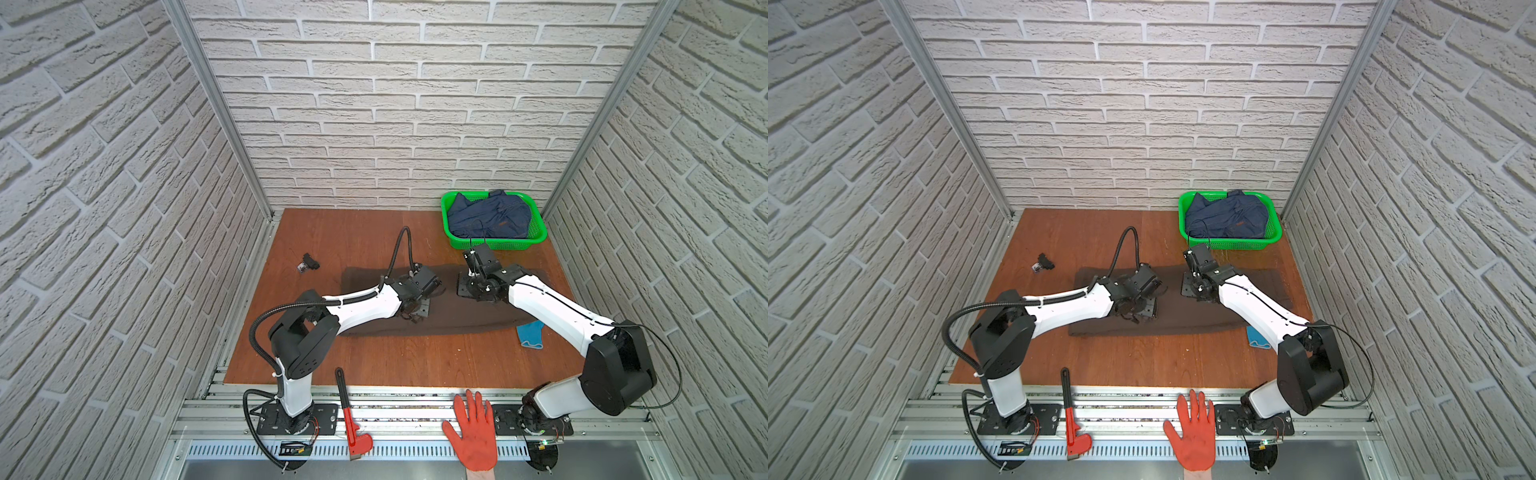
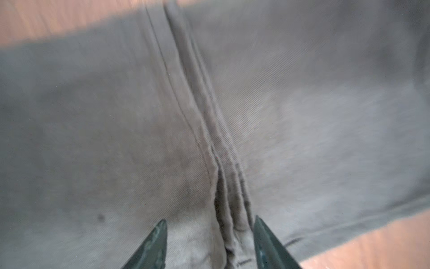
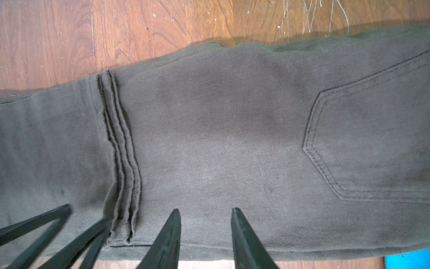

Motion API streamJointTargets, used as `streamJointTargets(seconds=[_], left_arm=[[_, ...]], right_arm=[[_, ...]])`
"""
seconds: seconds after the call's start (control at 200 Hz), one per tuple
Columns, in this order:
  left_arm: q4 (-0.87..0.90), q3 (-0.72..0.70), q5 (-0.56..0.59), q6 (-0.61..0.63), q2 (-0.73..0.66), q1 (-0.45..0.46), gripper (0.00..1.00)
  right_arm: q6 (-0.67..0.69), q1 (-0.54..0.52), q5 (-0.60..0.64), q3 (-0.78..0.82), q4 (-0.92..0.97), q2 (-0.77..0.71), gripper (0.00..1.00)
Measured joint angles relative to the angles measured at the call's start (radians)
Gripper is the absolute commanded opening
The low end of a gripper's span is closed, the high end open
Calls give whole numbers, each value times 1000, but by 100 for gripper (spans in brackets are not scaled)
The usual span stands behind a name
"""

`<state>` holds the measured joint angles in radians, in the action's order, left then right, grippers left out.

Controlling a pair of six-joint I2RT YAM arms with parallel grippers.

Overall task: Fold and stack the trousers
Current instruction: Fold the trousers at the center of the table, then smooth out the trousers at the center of the table.

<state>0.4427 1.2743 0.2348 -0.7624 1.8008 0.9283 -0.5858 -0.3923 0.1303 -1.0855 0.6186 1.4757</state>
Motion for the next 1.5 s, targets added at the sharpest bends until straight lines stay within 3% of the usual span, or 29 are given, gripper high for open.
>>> streamJointTargets(seconds=[0.235, 0.33, 0.415, 0.6, 0.92, 1.245, 1.5], left_arm=[[14, -5, 74, 39, -211, -27, 78], [14, -51, 82, 52, -297, -83, 93], [18, -128, 79, 63, -367, -154, 98], [29, -274, 36, 90, -453, -303, 98], [-5, -473, -182, 120, -538, -537, 98], [-32, -533, -338, 151, -526, -667, 98], [-60, -537, -409, 172, -444, -707, 86]], right_arm=[[-4, -7, -25, 0, -6, 1, 39], [-9, -20, -34, 0, -20, 17, 39], [-14, -46, -42, 0, -34, 50, 39], [-32, -116, -50, -1, -56, 128, 40], [-56, -184, -67, -32, -87, 226, 42], [-64, -203, -80, -46, -99, 254, 42], [-65, -203, -79, -59, -99, 254, 42]])
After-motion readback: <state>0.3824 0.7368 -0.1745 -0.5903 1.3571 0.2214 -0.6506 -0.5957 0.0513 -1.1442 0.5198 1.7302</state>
